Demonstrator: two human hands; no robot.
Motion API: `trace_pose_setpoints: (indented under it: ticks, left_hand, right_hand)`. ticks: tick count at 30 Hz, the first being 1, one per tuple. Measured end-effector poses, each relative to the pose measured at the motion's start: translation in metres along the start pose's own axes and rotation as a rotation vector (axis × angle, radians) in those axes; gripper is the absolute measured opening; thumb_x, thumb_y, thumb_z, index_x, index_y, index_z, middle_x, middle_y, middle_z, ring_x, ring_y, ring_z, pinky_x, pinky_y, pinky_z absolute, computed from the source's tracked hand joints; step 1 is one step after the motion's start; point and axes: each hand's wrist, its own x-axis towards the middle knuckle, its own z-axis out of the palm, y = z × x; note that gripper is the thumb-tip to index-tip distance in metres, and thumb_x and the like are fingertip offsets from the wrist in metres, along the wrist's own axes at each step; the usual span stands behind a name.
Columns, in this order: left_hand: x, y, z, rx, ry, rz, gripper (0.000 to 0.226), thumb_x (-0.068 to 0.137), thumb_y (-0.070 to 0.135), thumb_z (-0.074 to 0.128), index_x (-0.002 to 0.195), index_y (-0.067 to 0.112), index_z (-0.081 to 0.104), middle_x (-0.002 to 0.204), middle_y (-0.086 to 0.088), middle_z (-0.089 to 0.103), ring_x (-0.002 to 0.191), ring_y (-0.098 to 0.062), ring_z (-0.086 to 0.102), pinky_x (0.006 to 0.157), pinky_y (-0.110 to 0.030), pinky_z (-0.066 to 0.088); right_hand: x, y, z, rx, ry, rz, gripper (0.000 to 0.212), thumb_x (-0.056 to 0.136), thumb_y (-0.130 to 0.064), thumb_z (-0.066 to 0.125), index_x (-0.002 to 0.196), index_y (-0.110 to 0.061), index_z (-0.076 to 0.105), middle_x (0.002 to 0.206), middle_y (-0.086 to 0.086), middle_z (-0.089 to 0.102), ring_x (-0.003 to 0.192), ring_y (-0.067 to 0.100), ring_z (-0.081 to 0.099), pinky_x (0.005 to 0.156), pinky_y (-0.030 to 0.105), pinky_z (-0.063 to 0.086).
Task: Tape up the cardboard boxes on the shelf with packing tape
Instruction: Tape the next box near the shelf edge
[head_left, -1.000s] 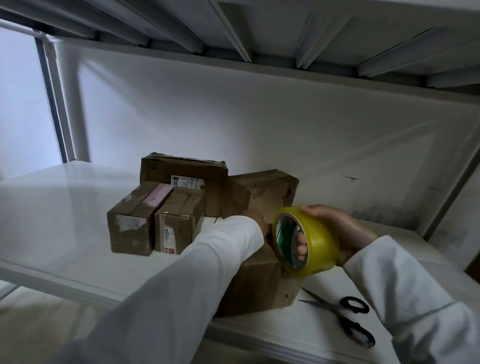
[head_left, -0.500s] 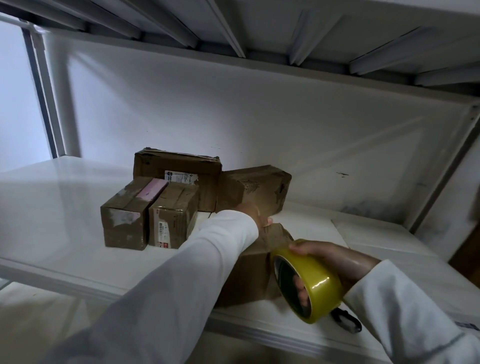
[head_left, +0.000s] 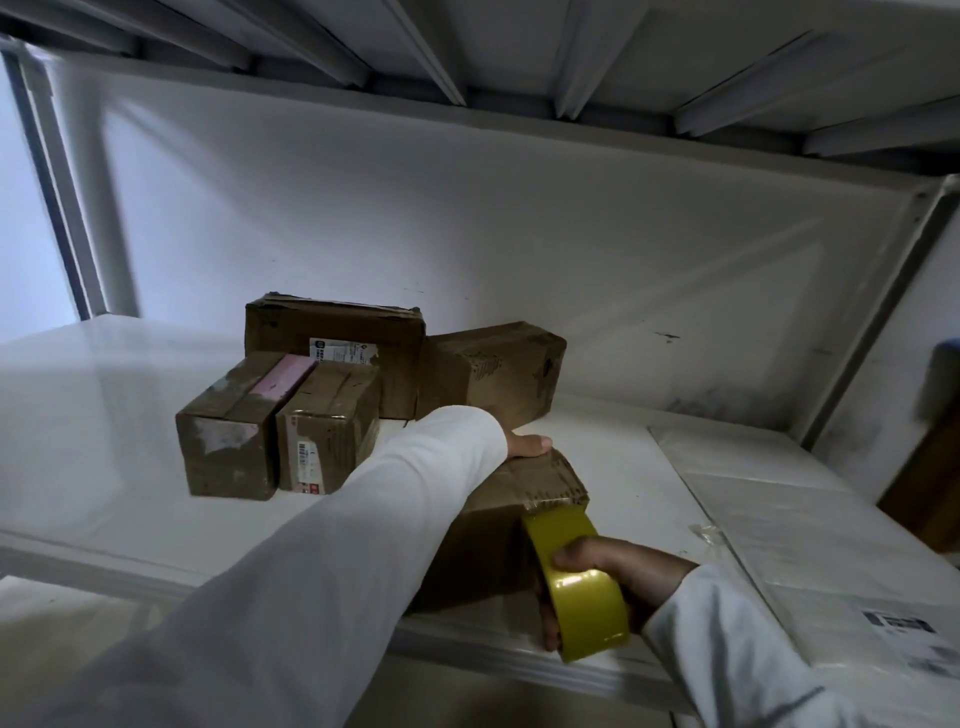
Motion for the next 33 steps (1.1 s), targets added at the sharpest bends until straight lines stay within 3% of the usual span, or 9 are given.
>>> trace_pose_setpoints:
  ticks: [7, 13, 27, 30, 33]
  left_hand:
    - [0.006, -0.005, 0.004, -0.031, 0.076, 0.019, 0.084, 0.083, 0.076, 0.037, 0.139, 0.015, 0.044, 0.140, -0.010, 0.047, 0.126, -0.032, 0.046, 0.108, -0.043, 0.035]
    - [0.004, -0.005, 0.007, -0.055, 0.108, 0.037, 0.078, 0.085, 0.072, 0.039, 0.134, 0.012, 0.049, 0.135, -0.011, 0.052, 0.121, -0.032, 0.049, 0.106, -0.041, 0.038]
    - [-0.005, -0.004, 0.005, -0.070, 0.111, 0.052, 0.073, 0.087, 0.068, 0.040, 0.130, 0.011, 0.052, 0.130, -0.010, 0.055, 0.117, -0.029, 0.052, 0.098, -0.034, 0.039]
    - [-0.006, -0.003, 0.005, -0.073, 0.116, 0.056, 0.071, 0.088, 0.067, 0.040, 0.129, 0.010, 0.053, 0.129, -0.010, 0.056, 0.116, -0.028, 0.053, 0.095, -0.031, 0.039]
    - [-0.008, -0.003, 0.004, -0.076, 0.116, 0.057, 0.069, 0.089, 0.065, 0.041, 0.126, 0.009, 0.055, 0.126, -0.010, 0.057, 0.115, -0.028, 0.054, 0.091, -0.029, 0.039]
  right_hand:
    - [0.003, -0.007, -0.005, 0.067, -0.083, -0.039, 0.067, 0.027, -0.029, 0.092, 0.077, 0.005, 0.064, 0.068, 0.022, 0.064, 0.058, 0.032, 0.065, 0.060, 0.033, 0.055]
    - [0.008, 0.004, -0.010, 0.072, -0.136, 0.005, 0.056, 0.036, -0.037, 0.088, 0.070, 0.001, 0.066, 0.063, 0.018, 0.062, 0.055, 0.028, 0.062, 0.061, 0.030, 0.052]
    - [0.010, 0.010, -0.007, 0.181, -0.054, 0.102, 0.055, 0.029, -0.028, 0.090, 0.067, 0.004, 0.067, 0.062, 0.019, 0.061, 0.052, 0.028, 0.061, 0.057, 0.029, 0.053]
    - [0.007, 0.009, -0.002, 0.174, 0.002, 0.087, 0.042, 0.043, -0.031, 0.082, 0.064, 0.003, 0.068, 0.060, 0.017, 0.061, 0.049, 0.027, 0.060, 0.055, 0.027, 0.053]
    - [0.002, 0.010, 0.009, 0.193, 0.058, 0.083, 0.035, 0.064, -0.028, 0.073, 0.072, 0.004, 0.063, 0.058, 0.017, 0.060, 0.048, 0.026, 0.060, 0.051, 0.026, 0.051]
